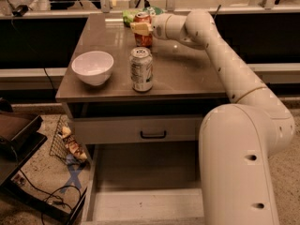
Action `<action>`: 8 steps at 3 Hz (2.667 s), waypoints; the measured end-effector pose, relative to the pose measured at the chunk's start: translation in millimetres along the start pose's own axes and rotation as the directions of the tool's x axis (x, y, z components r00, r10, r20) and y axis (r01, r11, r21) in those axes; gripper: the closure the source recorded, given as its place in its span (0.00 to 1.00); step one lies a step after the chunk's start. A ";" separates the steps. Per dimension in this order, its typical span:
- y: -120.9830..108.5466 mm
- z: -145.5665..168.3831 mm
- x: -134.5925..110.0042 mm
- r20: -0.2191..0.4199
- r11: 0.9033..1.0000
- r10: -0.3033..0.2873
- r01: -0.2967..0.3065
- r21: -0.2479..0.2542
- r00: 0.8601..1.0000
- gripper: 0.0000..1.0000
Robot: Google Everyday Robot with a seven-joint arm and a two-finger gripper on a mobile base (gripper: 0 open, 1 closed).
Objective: Place coke can into middle drawer
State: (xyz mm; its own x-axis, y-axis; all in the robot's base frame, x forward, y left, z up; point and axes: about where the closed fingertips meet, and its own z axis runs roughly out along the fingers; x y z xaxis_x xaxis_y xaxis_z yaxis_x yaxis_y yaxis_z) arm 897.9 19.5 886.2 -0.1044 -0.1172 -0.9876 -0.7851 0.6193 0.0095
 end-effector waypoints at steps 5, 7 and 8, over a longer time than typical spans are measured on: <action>114.5 -203.9 -136.8 0.190 0.982 -0.183 0.172 0.072 0.965 1.00; 235.2 -245.5 -95.2 0.242 0.990 -0.136 0.143 -0.008 0.961 1.00; 280.8 -269.5 -38.9 0.225 0.996 -0.053 0.067 -0.056 0.973 1.00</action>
Offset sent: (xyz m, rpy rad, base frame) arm -0.0528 -0.0406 0.1150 -0.0495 -0.1224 -0.0031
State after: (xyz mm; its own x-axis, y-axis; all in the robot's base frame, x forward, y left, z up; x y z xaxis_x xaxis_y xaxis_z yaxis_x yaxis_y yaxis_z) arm 517.0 -11.3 969.5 0.0770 0.0278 -0.9966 -0.8231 0.5659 -0.0478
